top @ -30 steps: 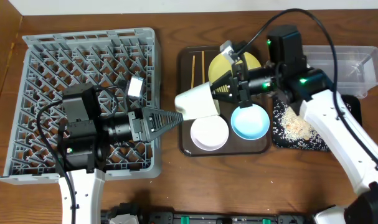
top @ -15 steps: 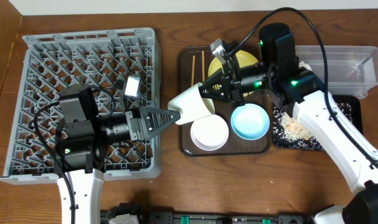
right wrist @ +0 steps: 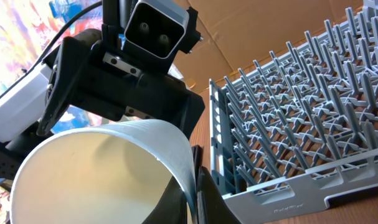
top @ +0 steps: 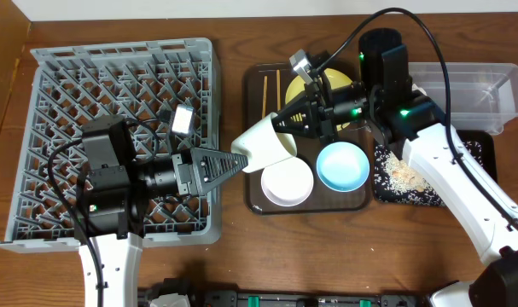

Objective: Sort waste into correct bins and load items into the dishwasher
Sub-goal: 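Hand the white cup from the right gripper to the left gripper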

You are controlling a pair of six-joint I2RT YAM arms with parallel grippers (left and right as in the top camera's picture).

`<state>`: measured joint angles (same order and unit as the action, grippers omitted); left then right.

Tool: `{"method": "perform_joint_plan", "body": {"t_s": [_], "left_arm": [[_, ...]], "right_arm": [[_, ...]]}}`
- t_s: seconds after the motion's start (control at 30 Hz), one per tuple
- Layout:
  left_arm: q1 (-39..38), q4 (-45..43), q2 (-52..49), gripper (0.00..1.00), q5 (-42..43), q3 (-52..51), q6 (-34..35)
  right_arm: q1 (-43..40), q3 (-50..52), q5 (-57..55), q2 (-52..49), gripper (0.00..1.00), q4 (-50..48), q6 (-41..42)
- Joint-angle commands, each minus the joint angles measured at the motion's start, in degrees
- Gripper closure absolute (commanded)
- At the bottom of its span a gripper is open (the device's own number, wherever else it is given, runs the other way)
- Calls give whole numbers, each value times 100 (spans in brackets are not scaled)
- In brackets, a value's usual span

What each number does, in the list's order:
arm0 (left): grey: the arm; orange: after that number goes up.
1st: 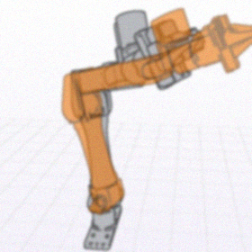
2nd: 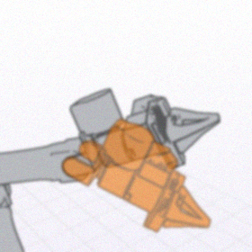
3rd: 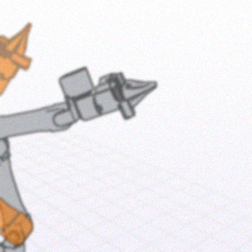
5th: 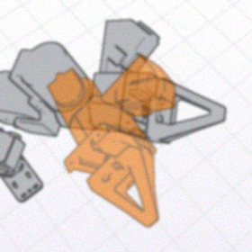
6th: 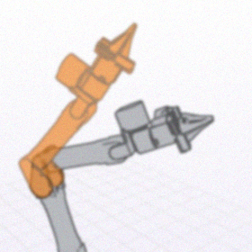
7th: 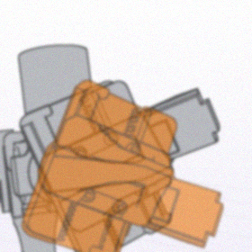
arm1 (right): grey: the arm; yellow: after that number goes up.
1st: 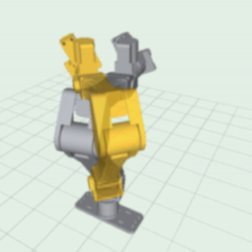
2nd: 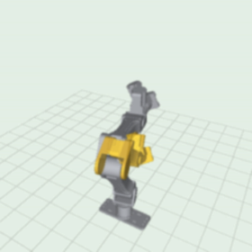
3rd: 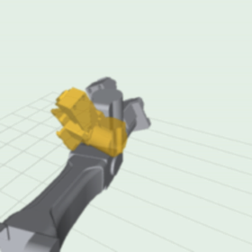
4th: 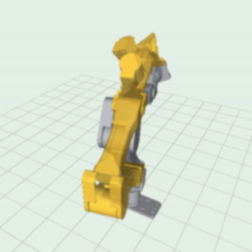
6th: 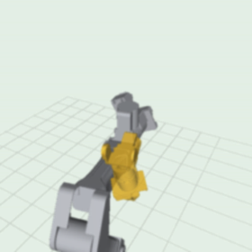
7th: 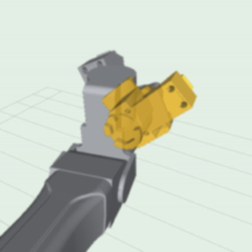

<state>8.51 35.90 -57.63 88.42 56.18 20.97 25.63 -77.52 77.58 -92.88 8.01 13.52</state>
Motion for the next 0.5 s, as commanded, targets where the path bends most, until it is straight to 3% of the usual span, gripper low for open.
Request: {"method": "perform_joint_plan", "body": {"t_s": [0.0, 0.23, 0.47], "left_arm": [[-61, -22, -13, 1, -42, 105, -74], [-61, -22, -13, 1, -46, 105, -76], [-61, -24, -15, 1, -149, 105, -74]], "right_arm": [[-15, -39, 579, 20, 99, -157, 232], [-356, -39, 481, 20, 99, -195, 391], [39, -35, 422, 7, 99, -46, 372]]}}
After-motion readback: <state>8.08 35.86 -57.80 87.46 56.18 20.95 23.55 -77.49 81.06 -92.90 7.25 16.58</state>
